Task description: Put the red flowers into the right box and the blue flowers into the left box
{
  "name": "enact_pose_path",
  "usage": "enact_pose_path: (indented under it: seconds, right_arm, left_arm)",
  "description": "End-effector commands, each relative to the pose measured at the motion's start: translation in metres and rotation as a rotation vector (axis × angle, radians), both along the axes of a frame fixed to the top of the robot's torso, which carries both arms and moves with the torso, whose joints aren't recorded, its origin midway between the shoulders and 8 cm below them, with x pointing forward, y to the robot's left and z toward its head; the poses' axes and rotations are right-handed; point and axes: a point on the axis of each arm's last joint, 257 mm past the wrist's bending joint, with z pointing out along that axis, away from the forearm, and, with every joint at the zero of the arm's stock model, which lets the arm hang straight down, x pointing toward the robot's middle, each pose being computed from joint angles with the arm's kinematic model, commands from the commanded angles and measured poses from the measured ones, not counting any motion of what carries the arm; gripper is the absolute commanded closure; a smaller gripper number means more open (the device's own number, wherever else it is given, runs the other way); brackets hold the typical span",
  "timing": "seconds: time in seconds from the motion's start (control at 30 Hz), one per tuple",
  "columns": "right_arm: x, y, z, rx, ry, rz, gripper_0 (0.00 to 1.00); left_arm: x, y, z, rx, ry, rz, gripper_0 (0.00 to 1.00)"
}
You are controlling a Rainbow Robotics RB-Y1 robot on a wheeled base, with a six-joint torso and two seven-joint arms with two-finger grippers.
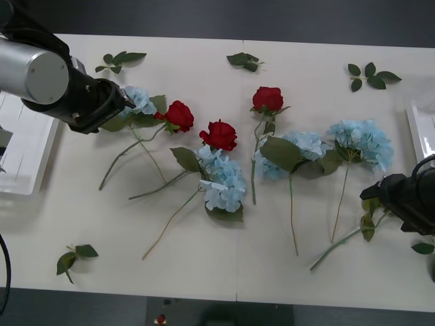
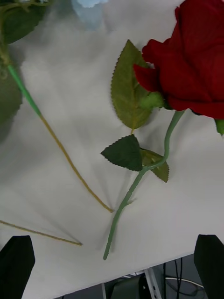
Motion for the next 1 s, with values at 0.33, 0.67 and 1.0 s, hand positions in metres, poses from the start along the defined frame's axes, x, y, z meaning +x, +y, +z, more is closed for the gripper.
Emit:
enact_pose_path:
  seconds: [0.33, 0.67, 1.0]
  right_arm:
    - [0.010, 0.001, -0.023, 0.039, 0.054, -0.205, 0.00]
    - [0.017, 0.000, -0.036, 0.067, 0.063, -0.246, 0.00]
    - [0.011, -0.011, -0.050, 0.047, 0.079, -0.274, 0.00]
  left_arm:
    - [0.049, 0.015, -0.018, 0.046, -0.040, 0.055, 0.00]
    - [0.061, 0.014, -0.047, 0.140, -0.003, 0.053, 0.00]
    - [0.063, 0.001, -0.069, 0.147, 0.003, 0.037, 0.00]
